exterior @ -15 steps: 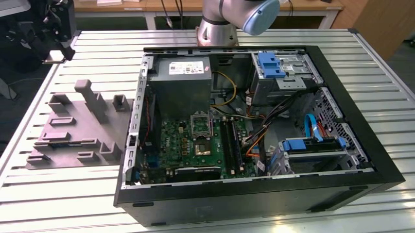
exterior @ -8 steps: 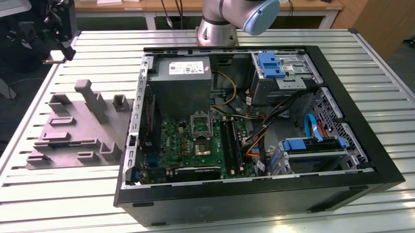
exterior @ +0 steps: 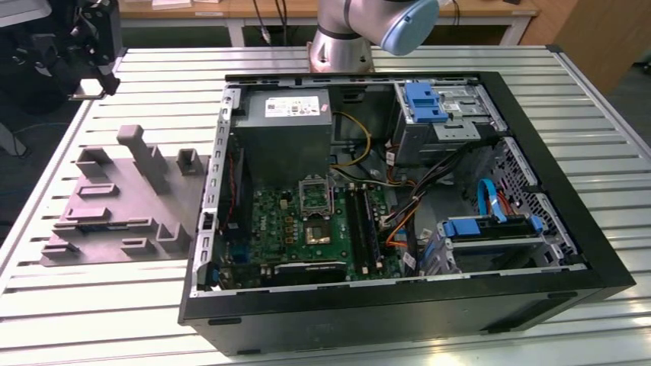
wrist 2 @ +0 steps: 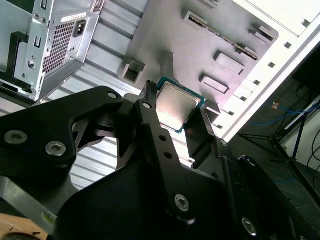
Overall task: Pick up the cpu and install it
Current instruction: 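Pick up the cpu and move it towards the insertion slot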
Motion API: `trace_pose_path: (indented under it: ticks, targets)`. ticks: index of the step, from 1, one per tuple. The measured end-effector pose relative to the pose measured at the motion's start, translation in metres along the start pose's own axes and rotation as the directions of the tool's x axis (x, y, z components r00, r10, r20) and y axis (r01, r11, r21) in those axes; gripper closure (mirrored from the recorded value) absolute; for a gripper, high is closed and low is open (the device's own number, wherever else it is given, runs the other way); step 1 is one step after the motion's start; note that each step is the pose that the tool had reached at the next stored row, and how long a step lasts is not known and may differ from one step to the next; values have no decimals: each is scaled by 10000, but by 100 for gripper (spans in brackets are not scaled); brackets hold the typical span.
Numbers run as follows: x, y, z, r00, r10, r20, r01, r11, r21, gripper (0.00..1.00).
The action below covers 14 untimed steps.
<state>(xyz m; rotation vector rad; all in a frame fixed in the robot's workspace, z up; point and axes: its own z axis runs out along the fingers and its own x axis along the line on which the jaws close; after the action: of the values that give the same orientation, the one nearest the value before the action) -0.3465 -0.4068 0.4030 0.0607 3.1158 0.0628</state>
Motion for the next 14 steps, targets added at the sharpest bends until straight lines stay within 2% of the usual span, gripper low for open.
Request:
trace_pose_path:
  ticks: [14]
  targets:
    - [-6,0,1,10000,1,0,-1,10000,-7,53]
